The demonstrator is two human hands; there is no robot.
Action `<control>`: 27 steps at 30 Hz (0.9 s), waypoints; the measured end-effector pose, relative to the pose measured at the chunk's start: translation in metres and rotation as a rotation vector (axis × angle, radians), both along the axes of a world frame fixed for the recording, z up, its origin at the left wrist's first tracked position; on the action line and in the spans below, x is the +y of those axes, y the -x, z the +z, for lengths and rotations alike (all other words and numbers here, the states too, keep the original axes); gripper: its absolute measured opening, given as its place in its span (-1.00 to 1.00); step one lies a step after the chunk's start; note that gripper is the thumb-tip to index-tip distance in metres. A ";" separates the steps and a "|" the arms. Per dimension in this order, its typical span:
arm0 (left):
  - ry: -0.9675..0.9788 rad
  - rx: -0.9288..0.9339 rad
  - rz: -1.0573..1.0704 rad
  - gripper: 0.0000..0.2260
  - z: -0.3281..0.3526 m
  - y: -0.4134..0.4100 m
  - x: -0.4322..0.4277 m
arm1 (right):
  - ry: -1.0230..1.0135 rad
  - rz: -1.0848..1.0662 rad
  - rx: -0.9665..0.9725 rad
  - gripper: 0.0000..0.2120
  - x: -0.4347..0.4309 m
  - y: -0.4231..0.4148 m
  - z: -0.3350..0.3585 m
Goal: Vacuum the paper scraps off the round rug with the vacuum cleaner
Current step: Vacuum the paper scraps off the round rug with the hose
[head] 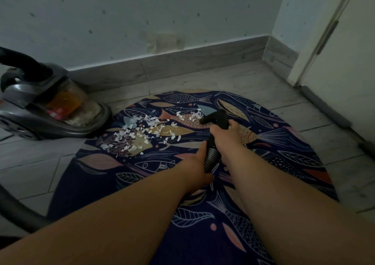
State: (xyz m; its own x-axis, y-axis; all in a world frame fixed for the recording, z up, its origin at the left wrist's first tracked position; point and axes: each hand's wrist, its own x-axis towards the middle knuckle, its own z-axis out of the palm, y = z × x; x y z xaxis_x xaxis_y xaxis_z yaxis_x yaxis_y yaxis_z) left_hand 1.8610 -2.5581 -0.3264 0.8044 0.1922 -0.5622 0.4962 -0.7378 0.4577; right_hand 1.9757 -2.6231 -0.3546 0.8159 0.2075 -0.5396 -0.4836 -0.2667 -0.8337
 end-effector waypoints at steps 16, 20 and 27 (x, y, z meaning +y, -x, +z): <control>-0.010 -0.014 0.056 -0.11 -0.005 0.004 0.013 | -0.046 0.061 0.032 -0.33 0.024 0.002 -0.005; -0.022 -0.007 0.033 -0.11 -0.004 0.003 0.011 | -0.036 0.041 0.025 -0.34 0.021 0.001 -0.003; 0.011 -0.034 0.001 -0.11 -0.004 -0.007 -0.004 | 0.016 -0.010 -0.032 -0.32 0.002 -0.008 -0.001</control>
State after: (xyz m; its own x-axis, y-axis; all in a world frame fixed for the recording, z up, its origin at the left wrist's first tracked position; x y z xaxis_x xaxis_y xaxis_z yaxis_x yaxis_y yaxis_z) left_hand 1.8682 -2.5620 -0.3309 0.8230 0.1872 -0.5363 0.4808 -0.7323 0.4822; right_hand 1.9838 -2.6208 -0.3552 0.8348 0.1910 -0.5164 -0.4595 -0.2749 -0.8445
